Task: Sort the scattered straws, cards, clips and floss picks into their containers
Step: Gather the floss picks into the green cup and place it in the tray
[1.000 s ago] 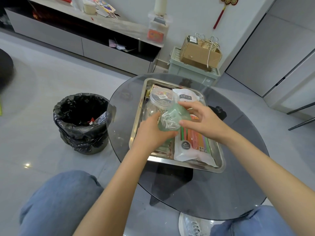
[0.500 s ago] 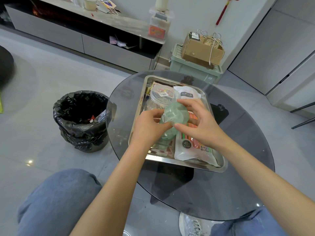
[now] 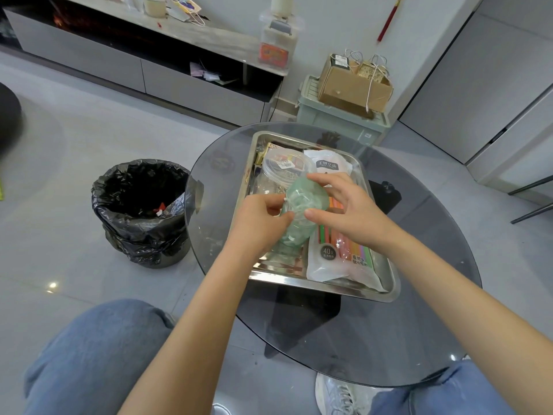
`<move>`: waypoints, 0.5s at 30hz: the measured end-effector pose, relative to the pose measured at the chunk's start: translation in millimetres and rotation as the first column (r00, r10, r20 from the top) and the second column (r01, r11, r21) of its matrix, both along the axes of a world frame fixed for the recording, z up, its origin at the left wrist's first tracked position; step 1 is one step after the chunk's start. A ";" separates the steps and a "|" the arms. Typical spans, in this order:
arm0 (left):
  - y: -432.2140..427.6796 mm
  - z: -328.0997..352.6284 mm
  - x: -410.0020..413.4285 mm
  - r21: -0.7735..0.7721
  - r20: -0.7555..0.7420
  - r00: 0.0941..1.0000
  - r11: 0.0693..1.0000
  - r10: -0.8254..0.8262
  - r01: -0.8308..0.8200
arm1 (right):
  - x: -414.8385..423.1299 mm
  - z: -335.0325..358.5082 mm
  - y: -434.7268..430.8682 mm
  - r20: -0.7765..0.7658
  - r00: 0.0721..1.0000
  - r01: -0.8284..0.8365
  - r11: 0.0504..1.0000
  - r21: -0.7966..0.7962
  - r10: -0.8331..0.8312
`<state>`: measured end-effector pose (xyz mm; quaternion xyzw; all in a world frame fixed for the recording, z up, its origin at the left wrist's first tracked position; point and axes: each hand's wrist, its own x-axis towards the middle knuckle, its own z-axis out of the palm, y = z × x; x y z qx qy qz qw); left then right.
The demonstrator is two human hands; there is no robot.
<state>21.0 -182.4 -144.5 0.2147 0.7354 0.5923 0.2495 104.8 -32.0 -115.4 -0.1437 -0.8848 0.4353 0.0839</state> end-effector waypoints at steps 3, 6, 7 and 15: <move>0.2 -4.4 -0.9 0.012 0.002 0.993 0.993 0.115 -0.115 | -1.7 2.6 0.4 0.028 1.000 -0.003 0.999 -0.040 0.004; 1.9 -6.7 0.9 0.006 -0.093 0.980 0.985 0.174 -0.175 | -0.7 3.0 0.7 0.029 1.000 0.003 0.995 -0.102 0.000; 3.0 -7.0 2.6 0.001 -0.131 0.975 0.984 0.179 -0.181 | -0.1 2.5 0.8 0.028 1.000 0.006 0.993 -0.117 -0.003; 6.2 -11.2 11.3 -0.047 -0.493 0.854 0.975 0.166 -0.217 | 4.3 -1.2 -1.3 -0.002 1.000 -0.002 0.990 -0.142 0.002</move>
